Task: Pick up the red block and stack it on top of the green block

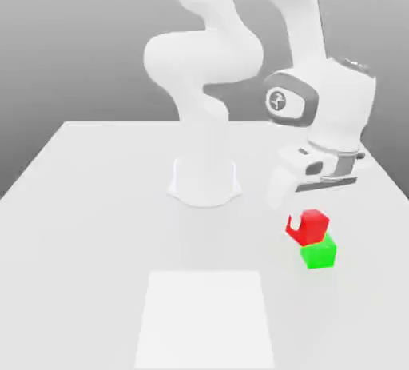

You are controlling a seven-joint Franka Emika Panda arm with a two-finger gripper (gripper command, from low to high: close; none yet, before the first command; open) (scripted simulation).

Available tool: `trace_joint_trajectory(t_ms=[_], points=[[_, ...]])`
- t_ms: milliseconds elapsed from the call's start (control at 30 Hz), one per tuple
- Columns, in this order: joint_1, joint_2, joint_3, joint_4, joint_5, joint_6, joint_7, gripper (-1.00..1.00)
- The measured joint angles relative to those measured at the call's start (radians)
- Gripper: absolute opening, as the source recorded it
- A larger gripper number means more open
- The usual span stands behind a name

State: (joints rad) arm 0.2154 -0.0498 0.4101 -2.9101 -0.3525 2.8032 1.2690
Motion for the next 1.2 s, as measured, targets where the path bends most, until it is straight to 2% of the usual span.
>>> trace_joint_trajectory(t_ms=[167, 300, 433, 567, 600, 800, 1033, 1200], points=[[-0.01, 0.045, -0.009, 0.003, -0.036, 0.033, 0.026, -1.0], [-0.042, 0.072, 0.02, 0.003, -0.021, 0.065, 0.015, -1.0], [-0.051, 0.089, 0.053, 0.0, 0.044, 0.101, -0.03, -1.0], [-0.061, 0.093, 0.104, -0.006, 0.179, 0.138, -0.124, -1.0], [-0.069, 0.092, 0.117, -0.007, 0.207, 0.144, -0.144, 1.0], [-0.067, 0.092, 0.125, -0.007, 0.222, 0.147, -0.155, 1.0], [-0.069, 0.087, 0.073, 0.001, 0.025, 0.093, -0.017, 1.0], [-0.076, 0.062, 0.066, 0.004, -0.034, 0.049, 0.024, 1.0]])
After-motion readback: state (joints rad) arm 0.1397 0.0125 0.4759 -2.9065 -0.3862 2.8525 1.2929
